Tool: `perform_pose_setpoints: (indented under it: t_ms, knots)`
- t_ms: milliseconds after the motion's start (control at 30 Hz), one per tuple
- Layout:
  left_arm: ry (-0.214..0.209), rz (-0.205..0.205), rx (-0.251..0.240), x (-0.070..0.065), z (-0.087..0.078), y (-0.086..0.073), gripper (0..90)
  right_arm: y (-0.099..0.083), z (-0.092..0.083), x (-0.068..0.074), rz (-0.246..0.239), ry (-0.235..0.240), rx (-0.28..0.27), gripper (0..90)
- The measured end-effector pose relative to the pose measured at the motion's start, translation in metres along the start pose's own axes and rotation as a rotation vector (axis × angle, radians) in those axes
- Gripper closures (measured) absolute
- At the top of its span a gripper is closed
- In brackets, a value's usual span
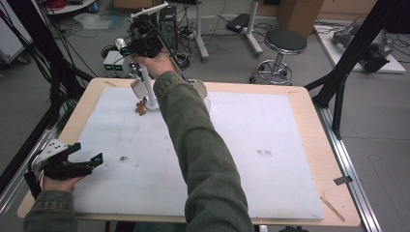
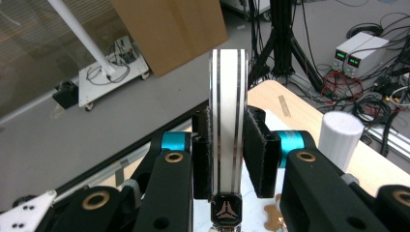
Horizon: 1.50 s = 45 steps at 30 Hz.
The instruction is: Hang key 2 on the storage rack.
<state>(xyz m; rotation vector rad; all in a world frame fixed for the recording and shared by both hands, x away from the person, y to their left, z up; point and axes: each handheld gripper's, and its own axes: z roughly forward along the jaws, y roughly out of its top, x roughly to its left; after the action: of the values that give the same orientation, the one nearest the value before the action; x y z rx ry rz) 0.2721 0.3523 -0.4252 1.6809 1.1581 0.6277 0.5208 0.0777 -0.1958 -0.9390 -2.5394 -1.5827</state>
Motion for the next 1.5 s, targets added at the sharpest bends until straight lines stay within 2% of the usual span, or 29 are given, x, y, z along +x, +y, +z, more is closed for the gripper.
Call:
perform_pose_setpoints:
  t_ms: [167,400,433,533,733,867,1133,1267,1367,1500]
  knots:
    - [0.001,-0.002,-0.003,0.002,0.001,0.000,1.7,0.002,0.004,-0.012,0.021,-0.025,-0.013,74.6]
    - [0.001,-0.009,-0.005,0.003,0.000,0.000,1.7,0.003,0.009,-0.021,0.037,-0.031,-0.041,74.6]
    - [-0.001,-0.012,-0.005,0.004,0.001,0.000,1.7,0.004,0.009,-0.024,0.049,-0.020,-0.060,74.6]
    - [0.000,-0.014,-0.001,0.005,0.000,0.000,1.7,0.005,0.008,-0.026,0.058,-0.031,-0.068,74.6]
    - [0.003,-0.016,-0.009,0.005,-0.001,0.000,1.7,0.007,0.008,-0.029,0.045,-0.055,-0.072,74.6]
    - [0.004,-0.014,-0.009,0.005,-0.001,0.000,1.7,0.006,0.003,-0.031,0.059,-0.068,-0.073,74.6]
    - [0.005,-0.013,-0.007,0.005,0.000,0.000,1.7,0.001,0.003,-0.036,0.054,-0.091,-0.077,74.6]
    - [0.004,-0.009,-0.004,0.005,0.000,0.000,1.7,-0.003,0.003,-0.036,0.044,-0.081,-0.092,74.6]
    - [0.004,-0.007,-0.002,0.005,0.000,0.000,1.7,-0.005,0.003,-0.034,0.019,-0.072,-0.103,74.6]
    - [0.004,-0.008,-0.004,0.005,0.000,0.000,1.7,-0.007,0.004,-0.032,-0.005,-0.059,-0.096,74.4]
